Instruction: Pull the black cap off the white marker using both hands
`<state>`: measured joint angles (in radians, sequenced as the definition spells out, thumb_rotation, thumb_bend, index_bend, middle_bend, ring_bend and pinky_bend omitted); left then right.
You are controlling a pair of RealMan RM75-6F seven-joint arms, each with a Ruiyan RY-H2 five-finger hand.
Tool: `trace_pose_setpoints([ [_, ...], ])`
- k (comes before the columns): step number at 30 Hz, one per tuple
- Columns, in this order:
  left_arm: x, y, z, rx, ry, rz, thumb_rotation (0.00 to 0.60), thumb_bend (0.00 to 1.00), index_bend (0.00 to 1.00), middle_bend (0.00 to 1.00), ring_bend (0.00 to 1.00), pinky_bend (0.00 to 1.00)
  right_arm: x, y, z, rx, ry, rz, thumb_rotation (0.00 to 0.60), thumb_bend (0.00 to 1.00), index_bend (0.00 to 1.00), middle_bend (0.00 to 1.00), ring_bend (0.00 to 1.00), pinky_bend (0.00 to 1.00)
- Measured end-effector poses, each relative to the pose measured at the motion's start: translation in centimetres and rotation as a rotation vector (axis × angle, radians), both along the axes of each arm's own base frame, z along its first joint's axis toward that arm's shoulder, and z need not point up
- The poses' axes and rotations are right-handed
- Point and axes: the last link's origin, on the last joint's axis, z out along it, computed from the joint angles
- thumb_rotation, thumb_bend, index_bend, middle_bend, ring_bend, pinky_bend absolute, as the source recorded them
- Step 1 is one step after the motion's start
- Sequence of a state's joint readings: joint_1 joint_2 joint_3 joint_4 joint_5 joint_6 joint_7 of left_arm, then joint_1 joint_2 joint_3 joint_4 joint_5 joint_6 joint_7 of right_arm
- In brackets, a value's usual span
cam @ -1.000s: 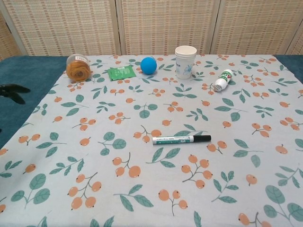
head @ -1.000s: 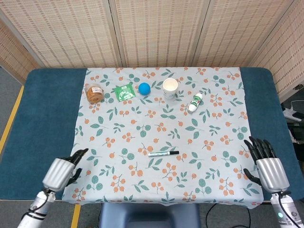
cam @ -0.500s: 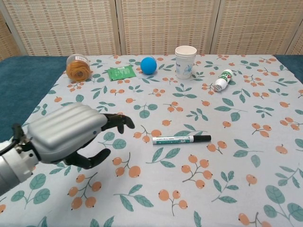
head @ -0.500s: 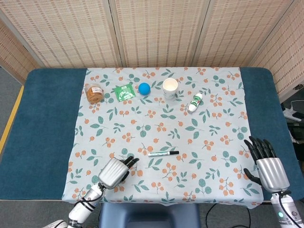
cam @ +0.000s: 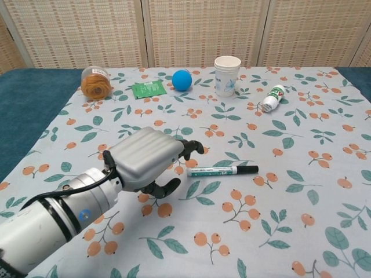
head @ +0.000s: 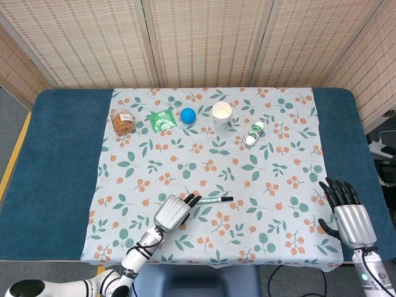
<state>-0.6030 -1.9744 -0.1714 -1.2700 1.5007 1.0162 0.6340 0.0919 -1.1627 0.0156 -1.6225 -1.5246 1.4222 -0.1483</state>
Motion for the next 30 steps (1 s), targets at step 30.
trace_pose_setpoints([
  [30, 1.2, 2.1, -4.5, 0.071, 0.106, -0.076, 0.600, 0.43, 0.33, 0.40, 0.76, 0.92, -0.3, 0.0, 0.4, 0.022, -0.024, -0.035, 0.600, 0.16, 0.00, 0.00, 0.00, 0.00],
])
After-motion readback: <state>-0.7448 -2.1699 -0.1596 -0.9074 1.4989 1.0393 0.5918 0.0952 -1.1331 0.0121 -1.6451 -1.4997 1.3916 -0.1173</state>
